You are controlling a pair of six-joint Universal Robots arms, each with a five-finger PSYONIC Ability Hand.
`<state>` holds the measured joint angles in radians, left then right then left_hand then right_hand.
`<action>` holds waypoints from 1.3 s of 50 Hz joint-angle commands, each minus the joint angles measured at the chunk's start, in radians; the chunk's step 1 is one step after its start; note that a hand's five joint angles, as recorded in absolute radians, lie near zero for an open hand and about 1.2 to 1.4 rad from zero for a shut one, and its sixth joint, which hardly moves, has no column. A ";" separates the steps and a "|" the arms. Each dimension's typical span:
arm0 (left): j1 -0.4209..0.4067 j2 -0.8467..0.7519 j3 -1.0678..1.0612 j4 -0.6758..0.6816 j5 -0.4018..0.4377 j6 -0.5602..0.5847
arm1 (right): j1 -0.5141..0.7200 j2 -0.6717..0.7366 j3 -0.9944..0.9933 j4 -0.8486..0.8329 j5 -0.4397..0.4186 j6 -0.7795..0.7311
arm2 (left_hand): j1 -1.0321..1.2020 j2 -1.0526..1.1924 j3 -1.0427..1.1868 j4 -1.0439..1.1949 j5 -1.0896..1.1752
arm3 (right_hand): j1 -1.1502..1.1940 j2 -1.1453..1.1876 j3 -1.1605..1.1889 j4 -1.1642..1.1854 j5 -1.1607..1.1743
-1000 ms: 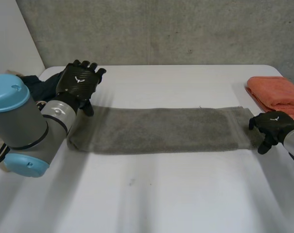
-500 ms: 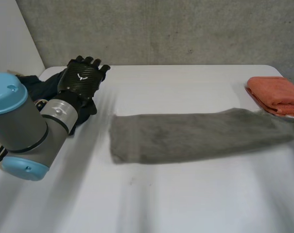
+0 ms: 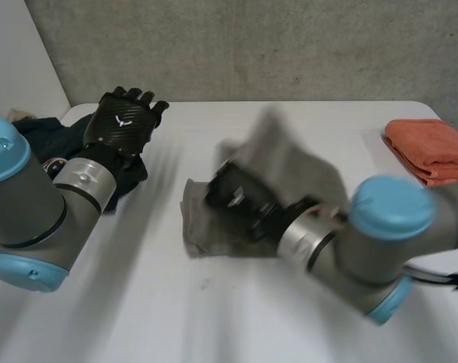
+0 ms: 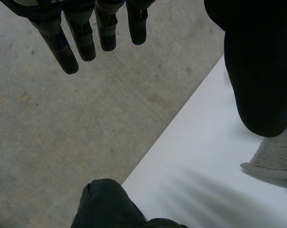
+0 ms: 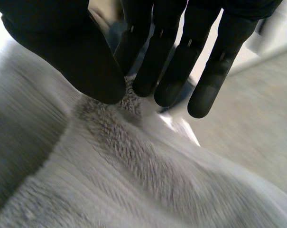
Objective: Fold the laundry.
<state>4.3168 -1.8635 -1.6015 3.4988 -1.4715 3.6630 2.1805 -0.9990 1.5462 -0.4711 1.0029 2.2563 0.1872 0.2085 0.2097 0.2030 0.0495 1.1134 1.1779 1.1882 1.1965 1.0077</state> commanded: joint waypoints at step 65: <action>-0.201 -0.074 0.179 -0.030 -0.096 -0.211 | -0.093 -0.216 -0.118 0.357 0.391 0.663 | -0.013 -0.034 -0.035 -0.028 -0.049 | -0.939 -1.003 -1.014 -1.022 -1.008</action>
<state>4.1616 -1.9251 -1.4831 3.4862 -1.5487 3.5149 2.1604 -1.1848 1.4863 -0.1985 1.3977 2.7171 0.1872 0.2085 0.2097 0.2029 0.0495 0.2244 0.2115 0.2084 0.2060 0.0467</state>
